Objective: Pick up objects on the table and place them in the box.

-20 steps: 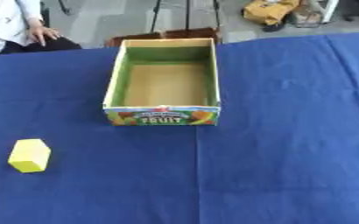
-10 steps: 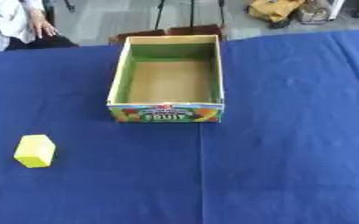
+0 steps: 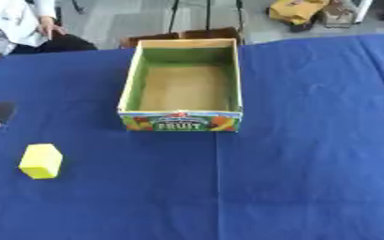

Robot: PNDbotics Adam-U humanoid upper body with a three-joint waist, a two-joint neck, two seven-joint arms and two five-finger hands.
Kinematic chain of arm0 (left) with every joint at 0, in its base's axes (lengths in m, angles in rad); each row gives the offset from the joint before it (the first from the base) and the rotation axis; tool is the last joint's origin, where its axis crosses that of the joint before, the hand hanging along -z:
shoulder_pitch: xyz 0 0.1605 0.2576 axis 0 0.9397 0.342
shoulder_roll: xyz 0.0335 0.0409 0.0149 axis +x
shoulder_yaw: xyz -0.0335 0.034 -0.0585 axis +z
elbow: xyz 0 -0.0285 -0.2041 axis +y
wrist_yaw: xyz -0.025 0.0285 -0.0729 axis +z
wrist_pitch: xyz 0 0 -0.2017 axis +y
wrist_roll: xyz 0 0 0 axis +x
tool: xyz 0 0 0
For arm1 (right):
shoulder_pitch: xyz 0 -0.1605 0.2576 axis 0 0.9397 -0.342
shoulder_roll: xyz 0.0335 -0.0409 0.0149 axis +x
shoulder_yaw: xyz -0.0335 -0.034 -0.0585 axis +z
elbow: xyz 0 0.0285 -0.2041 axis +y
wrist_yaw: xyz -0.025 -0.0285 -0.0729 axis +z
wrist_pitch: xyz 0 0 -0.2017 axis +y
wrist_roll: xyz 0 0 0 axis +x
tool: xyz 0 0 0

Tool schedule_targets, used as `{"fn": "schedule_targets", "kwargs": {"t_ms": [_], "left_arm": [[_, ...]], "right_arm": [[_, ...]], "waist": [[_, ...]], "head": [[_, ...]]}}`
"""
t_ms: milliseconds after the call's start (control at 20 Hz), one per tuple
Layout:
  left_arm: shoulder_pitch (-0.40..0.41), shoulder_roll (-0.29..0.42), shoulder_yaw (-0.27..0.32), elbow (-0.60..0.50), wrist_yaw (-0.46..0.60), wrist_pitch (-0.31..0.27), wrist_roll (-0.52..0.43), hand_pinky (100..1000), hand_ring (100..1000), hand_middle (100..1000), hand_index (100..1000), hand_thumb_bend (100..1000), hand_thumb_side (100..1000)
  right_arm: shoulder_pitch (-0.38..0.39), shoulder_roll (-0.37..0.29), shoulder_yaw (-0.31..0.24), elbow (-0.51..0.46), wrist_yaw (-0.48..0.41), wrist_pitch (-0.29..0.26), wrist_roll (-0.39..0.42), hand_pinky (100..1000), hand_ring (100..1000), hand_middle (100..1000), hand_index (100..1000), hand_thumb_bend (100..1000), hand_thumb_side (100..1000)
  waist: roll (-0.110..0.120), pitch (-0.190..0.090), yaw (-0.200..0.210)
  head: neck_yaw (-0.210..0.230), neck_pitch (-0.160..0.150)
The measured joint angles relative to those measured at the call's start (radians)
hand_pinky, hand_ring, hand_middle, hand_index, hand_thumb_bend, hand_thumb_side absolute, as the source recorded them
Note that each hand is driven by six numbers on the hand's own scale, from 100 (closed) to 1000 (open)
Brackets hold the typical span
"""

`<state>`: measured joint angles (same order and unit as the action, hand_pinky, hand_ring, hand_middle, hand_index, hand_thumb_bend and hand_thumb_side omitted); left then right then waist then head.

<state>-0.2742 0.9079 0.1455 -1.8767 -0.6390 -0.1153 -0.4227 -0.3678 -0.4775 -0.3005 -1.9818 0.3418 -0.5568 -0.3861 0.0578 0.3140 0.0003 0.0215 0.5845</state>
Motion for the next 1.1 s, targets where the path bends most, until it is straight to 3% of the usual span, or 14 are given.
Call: {"fn": "schedule_targets", "kwargs": {"t_ms": [100,350,650,850,1100], "left_arm": [[-0.025,0.018,-0.012,0.022,-0.005,-0.011,-0.065,871,1000,996,1000,462,916],[-0.077,0.05,-0.038,0.07,-0.001,-0.031,-0.221,881,1000,1000,1000,668,854],[-0.127,0.081,-0.073,0.141,0.025,-0.053,-0.372,880,1000,1000,1000,582,719],[-0.157,0.087,-0.112,0.2,0.038,-0.064,-0.448,888,1000,1000,1000,628,713],[-0.185,0.094,-0.16,0.26,0.03,-0.076,-0.475,878,1000,1000,1000,636,733]], "right_arm": [[0.002,-0.003,0.003,0.0,0.0,-0.001,0.003,669,737,641,801,100,1000],[0.003,-0.005,0.007,0.0,-0.001,-0.002,0.007,670,736,637,799,100,1000],[0.006,-0.012,0.011,0.0,-0.002,0.001,0.011,670,734,633,797,100,1000],[0.006,-0.012,0.012,0.0,-0.002,0.004,0.014,671,734,630,796,100,1000],[0.007,-0.012,0.012,0.0,-0.005,0.007,0.017,671,734,627,794,100,1000]], "waist": [[0.0,0.0,0.0],[0.0,0.0,-0.002],[0.0,0.0,-0.003],[0.001,0.0,-0.007],[0.001,0.0,-0.013]], "head": [[0.002,-0.001],[0.007,-0.005],[0.011,-0.006],[0.016,-0.012],[0.017,-0.014]]}}
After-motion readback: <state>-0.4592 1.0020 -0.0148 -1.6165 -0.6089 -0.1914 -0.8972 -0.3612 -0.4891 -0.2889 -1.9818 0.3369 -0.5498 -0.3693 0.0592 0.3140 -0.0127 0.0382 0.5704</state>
